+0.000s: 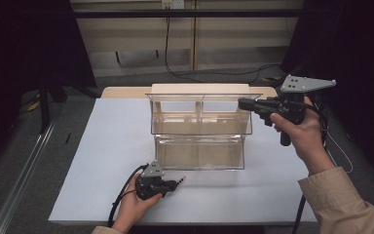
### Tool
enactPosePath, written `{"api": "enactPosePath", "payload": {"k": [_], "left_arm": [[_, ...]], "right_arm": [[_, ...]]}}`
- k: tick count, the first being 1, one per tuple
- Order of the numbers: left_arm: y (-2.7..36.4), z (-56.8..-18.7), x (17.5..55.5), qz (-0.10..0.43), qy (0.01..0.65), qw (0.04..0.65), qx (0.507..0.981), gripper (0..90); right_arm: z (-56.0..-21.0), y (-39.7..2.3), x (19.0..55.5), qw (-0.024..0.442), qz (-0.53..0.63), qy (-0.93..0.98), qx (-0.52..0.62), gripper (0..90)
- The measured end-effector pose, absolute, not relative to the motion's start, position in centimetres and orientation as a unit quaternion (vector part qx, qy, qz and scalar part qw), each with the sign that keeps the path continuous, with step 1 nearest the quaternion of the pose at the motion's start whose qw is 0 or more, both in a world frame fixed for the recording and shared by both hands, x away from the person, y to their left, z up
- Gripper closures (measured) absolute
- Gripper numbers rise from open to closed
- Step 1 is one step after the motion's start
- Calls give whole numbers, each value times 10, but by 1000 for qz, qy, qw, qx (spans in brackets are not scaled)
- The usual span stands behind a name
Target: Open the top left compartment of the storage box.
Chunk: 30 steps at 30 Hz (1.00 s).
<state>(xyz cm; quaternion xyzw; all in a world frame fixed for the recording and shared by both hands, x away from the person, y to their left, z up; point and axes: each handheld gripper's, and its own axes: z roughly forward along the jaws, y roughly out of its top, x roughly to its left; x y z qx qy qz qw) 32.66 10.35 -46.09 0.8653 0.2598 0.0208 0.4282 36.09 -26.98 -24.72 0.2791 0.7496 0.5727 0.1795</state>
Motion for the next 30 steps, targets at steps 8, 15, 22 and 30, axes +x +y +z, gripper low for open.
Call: {"api": "enactPosePath", "payload": {"k": [8,15,22,30], "left_arm": [[89,-461,330,46,252,426,868,729],[81,-461,331,52,241,421,873,775],[83,-459,335,26,261,421,869,781],[85,-455,335,4,259,425,867,839]], "right_arm": [[-248,-268,362,177,573,750,279,900],[-249,-267,363,177,572,750,280,900],[-249,-268,362,177,573,750,280,900],[-249,-269,362,177,572,750,281,900]]}}
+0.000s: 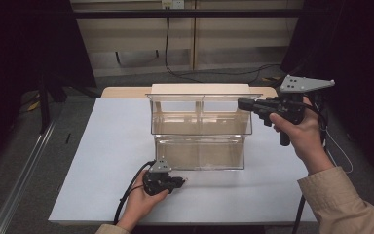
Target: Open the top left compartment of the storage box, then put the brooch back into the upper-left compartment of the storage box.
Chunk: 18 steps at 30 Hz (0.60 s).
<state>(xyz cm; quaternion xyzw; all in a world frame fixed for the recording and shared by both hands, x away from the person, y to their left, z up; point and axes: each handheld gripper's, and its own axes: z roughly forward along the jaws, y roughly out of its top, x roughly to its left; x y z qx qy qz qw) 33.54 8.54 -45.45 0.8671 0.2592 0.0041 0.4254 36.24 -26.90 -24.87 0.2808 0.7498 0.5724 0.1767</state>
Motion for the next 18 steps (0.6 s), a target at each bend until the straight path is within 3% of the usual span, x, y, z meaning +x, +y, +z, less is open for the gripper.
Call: {"api": "enactPosePath", "payload": {"k": [18], "left_arm": [[86,-437,334,-25,249,420,872,839]], "right_arm": [[-248,-270,362,179,571,750,283,900]]}}
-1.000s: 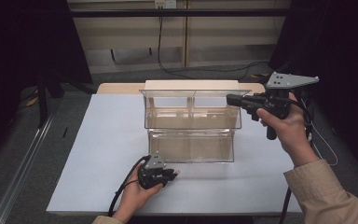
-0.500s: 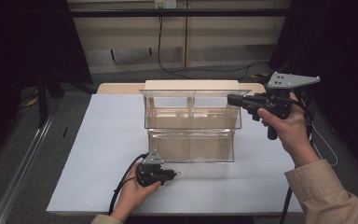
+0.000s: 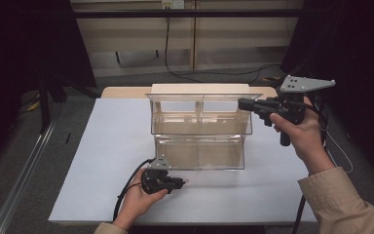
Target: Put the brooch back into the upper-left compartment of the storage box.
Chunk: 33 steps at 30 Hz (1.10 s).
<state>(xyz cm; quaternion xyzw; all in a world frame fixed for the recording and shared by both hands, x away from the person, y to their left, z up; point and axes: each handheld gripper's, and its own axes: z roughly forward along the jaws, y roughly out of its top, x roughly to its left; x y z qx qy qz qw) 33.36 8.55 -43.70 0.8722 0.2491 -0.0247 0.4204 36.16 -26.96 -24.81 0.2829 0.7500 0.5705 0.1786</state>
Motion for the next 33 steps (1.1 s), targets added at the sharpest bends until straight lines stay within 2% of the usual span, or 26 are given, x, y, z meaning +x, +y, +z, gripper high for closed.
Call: {"api": "enactPosePath", "payload": {"k": [20,33], "left_arm": [[91,-382,334,-86,203,423,879,839],[91,-354,338,-93,178,412,889,839]], "right_arm": [[-249,-268,364,176,566,755,282,900],[-248,-267,365,173,565,756,282,900]]}}
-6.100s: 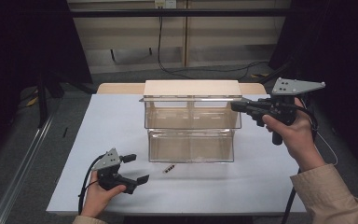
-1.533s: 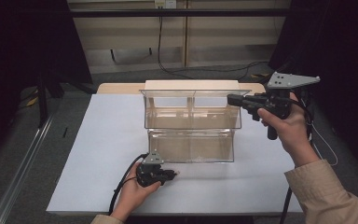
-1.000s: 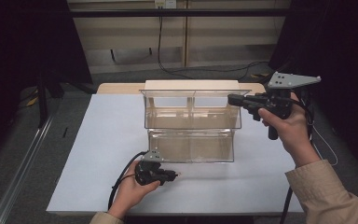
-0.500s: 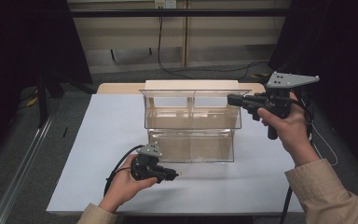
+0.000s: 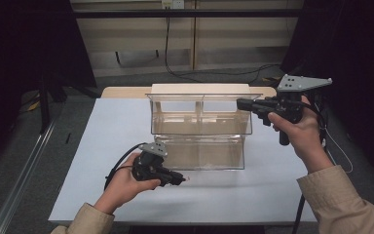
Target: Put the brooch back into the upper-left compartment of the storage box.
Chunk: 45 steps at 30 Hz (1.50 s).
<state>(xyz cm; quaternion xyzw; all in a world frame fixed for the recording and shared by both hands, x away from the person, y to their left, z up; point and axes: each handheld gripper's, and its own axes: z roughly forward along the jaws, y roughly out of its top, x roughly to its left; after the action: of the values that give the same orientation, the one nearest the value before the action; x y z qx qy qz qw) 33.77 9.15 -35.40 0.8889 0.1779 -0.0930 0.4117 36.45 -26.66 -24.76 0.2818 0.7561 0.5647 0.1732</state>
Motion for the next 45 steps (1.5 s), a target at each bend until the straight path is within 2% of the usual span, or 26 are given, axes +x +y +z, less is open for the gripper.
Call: {"api": "enactPosePath", "payload": {"k": [6,12,22,23,24,26,45], "left_arm": [[93,-340,341,-76,173,401,896,839],[93,-329,344,-88,166,410,893,839],[90,-312,348,-83,157,406,897,839],[90,-309,348,-69,155,393,904,839],[89,-308,349,-81,152,403,899,839],[89,-304,349,-69,155,393,904,839],[86,-278,359,-66,143,391,907,839]], "right_arm": [[-248,-266,365,173,565,756,282,900],[-248,-266,365,172,565,756,282,900],[-248,-266,365,171,565,756,283,900],[-248,-266,365,171,565,756,283,900],[-248,-266,365,172,565,756,283,900],[-248,-266,365,171,565,756,283,900],[-248,-266,366,169,564,757,283,900]]}}
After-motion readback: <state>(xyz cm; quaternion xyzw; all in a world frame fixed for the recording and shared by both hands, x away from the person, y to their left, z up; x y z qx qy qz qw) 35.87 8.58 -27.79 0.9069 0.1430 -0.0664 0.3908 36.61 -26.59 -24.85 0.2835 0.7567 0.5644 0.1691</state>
